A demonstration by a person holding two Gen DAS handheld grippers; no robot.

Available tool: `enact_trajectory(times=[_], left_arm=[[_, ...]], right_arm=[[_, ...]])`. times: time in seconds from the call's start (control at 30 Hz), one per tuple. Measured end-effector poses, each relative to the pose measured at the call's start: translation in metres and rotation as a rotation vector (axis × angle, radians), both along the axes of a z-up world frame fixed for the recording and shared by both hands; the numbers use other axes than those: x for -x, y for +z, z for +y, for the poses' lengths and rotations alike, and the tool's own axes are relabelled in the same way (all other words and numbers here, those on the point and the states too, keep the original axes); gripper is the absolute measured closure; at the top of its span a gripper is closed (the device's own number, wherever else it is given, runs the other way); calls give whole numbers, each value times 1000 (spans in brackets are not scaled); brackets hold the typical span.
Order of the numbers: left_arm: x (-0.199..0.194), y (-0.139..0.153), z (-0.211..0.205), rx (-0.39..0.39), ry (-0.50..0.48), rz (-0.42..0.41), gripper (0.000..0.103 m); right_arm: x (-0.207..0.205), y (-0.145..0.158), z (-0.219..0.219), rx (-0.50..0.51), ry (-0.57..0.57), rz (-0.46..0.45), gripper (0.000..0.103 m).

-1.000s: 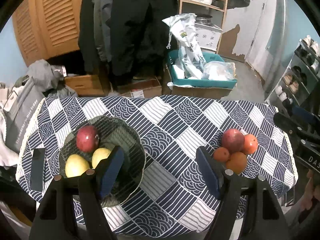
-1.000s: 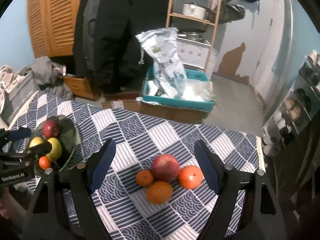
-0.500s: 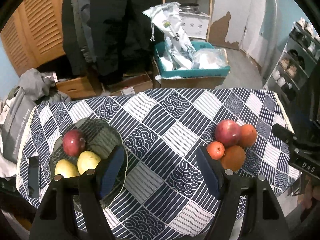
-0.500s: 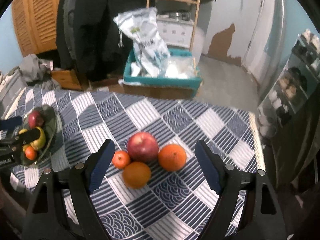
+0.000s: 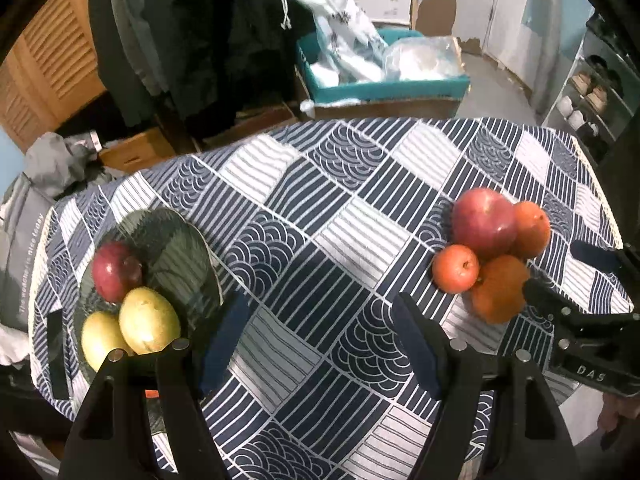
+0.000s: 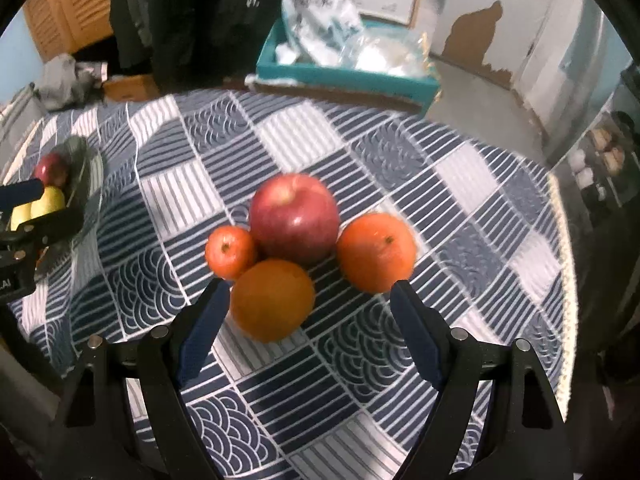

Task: Organize fruits
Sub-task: 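Lower the right gripper around the large orange while the left approaches a tangerine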

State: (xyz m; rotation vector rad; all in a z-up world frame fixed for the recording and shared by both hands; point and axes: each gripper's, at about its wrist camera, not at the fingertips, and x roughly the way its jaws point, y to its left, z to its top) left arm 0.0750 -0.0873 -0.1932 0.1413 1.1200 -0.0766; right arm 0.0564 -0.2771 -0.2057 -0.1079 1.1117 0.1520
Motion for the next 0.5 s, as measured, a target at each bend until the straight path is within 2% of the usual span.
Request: enact_trajectory(times=[0.5], left_arm=[[-7, -37, 1, -15, 4, 61, 27]], right_arm=[[-17, -52, 13, -38, 34, 116, 21]])
